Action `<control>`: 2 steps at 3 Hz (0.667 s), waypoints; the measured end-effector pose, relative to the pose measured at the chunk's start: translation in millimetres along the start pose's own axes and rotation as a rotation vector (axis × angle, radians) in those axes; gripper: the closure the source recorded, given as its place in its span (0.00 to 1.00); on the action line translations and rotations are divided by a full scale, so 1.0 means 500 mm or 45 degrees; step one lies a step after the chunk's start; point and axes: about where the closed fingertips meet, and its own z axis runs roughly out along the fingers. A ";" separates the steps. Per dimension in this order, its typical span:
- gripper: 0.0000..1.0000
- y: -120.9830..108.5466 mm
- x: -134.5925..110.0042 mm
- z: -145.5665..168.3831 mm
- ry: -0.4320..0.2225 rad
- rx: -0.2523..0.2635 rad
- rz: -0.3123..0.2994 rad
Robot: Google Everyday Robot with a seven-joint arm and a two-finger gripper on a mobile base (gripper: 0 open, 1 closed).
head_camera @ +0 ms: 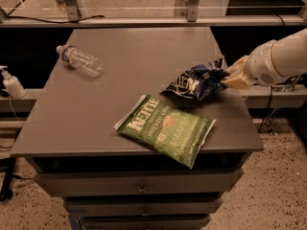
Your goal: Move blue chip bag near green jalapeno chip bag
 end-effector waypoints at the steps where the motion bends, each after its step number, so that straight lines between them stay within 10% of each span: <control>1: 1.00 0.028 -0.008 -0.005 -0.024 -0.034 -0.016; 2: 0.83 0.040 -0.014 -0.005 -0.037 -0.050 -0.023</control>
Offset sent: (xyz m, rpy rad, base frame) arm -0.0224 0.0143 -0.0003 0.0311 0.0117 0.0552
